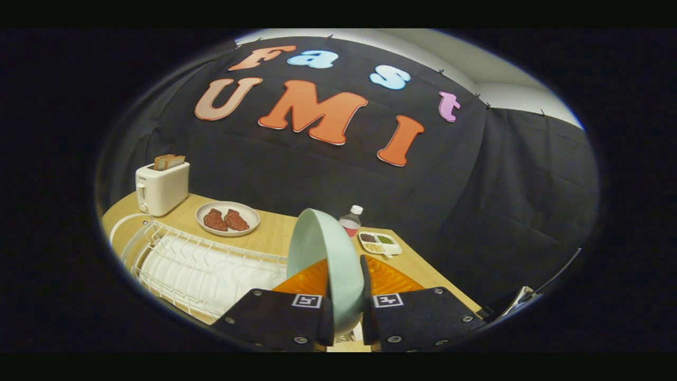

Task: Take the plate from the dish rack, then take the spoon from the basket and place it into the plate.

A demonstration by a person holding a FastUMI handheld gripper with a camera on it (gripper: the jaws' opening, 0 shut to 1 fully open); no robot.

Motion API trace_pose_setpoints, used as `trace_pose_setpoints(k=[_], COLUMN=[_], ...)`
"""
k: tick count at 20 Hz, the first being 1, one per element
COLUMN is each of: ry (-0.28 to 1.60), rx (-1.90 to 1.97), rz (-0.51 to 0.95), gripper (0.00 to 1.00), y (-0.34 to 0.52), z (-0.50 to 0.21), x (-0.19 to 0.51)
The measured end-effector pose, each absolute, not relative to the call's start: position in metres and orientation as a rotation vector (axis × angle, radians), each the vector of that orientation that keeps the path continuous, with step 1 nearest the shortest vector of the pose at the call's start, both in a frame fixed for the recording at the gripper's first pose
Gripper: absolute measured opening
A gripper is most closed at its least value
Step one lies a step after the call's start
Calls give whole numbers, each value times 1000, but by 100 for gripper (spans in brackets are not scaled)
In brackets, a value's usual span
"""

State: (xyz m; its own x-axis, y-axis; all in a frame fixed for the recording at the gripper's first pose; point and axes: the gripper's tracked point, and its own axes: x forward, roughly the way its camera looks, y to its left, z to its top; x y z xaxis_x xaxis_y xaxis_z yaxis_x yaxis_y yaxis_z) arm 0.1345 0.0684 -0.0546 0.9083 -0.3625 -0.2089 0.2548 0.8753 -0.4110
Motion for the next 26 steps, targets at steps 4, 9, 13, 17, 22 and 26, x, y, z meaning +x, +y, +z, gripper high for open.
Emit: trace_pose_setpoints(k=[4, 9, 13, 17, 22, 26], ry=[259, 285, 284, 310, 336, 387], rx=[-291, -133, -19, 91, 193, 310], rz=[-283, -203, -166, -115, -89, -83], gripper=[21, 20, 21, 21, 21, 21], y=[70, 71, 67, 66, 63, 62], z=[-41, -46, -53, -72, -114, -155], x=[114, 79, 47, 12, -24, -44])
